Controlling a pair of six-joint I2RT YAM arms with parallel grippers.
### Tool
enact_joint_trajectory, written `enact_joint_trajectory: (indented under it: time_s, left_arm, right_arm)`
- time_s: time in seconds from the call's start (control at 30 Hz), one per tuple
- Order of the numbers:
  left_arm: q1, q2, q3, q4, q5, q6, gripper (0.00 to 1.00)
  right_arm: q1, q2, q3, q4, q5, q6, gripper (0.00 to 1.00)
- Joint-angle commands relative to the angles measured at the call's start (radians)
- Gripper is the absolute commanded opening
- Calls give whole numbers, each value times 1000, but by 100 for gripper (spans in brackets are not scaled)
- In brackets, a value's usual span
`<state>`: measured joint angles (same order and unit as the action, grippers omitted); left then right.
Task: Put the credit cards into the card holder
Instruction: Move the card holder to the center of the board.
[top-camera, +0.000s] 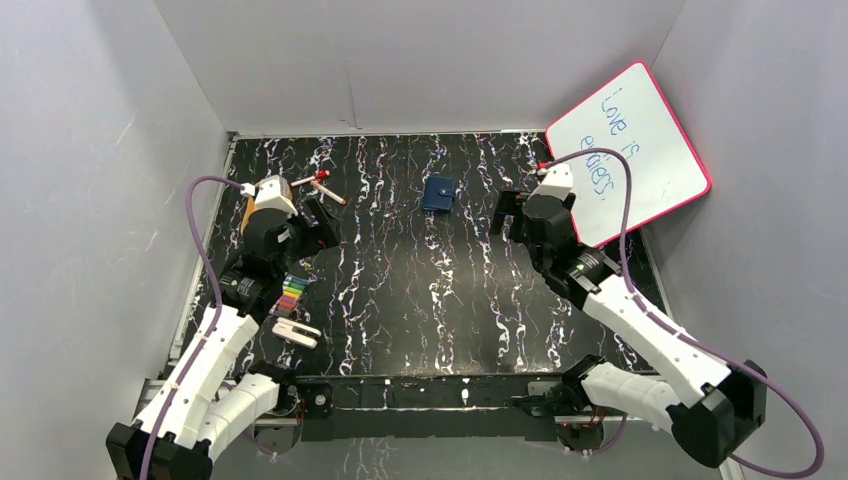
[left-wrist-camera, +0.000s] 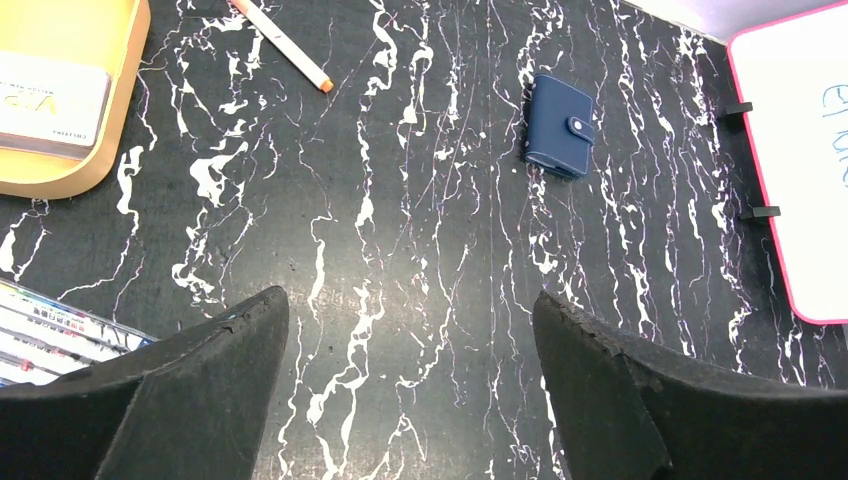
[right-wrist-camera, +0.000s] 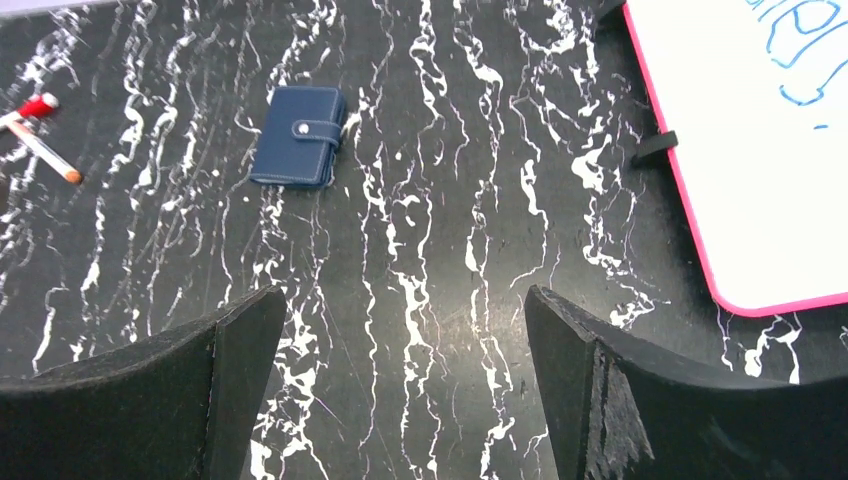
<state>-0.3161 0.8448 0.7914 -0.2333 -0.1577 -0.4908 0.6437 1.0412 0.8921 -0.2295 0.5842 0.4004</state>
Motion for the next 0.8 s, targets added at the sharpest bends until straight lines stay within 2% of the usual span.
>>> enact_joint_trajectory:
  time_s: [0.0, 0.2, 0.47, 0.6, 0.77]
  left_arm:
    - [5, -40, -9, 10, -11, 17, 89]
    - [5, -48, -6, 15, -31, -2, 89]
    - [5, -63, -49, -14, -220, -107, 93]
    - [5, -18, -20, -124, -326, -170, 93]
    - [5, 20, 12, -240, -361, -208, 90]
  right_arm:
    - [2, -90, -40, 124, 16, -56, 99]
    - [3, -132, -43, 140, -100, -140, 99]
    - [3, -188, -33, 119, -242, -104, 99]
    - [3, -214, -42, 106, -333, -94, 99]
    - [3, -193, -43, 79, -460, -78, 97]
